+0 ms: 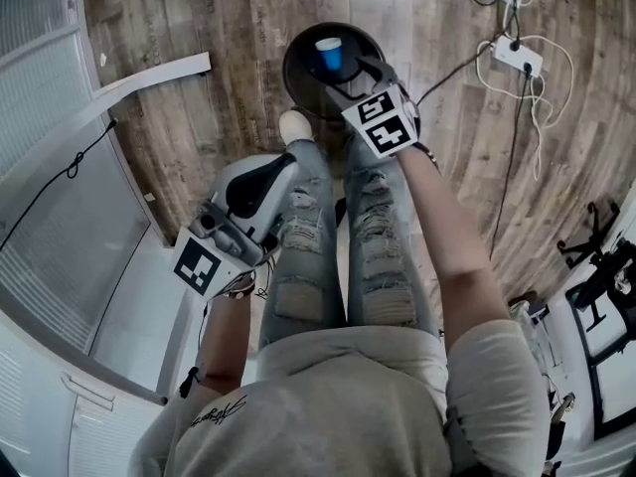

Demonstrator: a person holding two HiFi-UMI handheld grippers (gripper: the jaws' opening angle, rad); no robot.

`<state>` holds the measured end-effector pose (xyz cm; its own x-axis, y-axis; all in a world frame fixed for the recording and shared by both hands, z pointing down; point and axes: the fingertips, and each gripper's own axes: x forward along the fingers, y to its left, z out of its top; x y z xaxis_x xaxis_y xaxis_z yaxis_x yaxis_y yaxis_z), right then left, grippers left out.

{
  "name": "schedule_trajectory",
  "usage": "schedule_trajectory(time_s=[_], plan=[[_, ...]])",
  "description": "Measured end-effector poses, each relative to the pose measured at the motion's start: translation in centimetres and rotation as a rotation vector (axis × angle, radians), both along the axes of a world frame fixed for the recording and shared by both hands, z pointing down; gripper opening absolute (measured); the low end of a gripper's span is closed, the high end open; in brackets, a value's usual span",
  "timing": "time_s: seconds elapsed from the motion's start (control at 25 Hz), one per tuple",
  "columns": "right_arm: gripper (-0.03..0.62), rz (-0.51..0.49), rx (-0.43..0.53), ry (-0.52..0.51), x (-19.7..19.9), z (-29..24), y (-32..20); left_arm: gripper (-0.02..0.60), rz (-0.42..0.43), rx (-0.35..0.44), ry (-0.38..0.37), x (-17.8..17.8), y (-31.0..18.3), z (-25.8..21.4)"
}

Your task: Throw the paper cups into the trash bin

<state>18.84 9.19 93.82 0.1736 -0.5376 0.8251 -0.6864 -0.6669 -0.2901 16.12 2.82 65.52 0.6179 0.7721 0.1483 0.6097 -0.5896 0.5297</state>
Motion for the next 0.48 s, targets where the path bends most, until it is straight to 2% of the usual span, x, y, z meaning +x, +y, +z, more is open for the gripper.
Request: schedule_trajectory(time_s=[0.28,0.48], plan=[[0.284,0.028,0.039,0.037,0.5,-5.0,-0.3,0.003,0.011,-0.001,0.017,0.1,0.8,-2.6],[0.284,0.019,0.081,0.072,0.8,-9.4,-0.2,0.003,0.012,0.035,0.034,0.0,0.7,-3.7]])
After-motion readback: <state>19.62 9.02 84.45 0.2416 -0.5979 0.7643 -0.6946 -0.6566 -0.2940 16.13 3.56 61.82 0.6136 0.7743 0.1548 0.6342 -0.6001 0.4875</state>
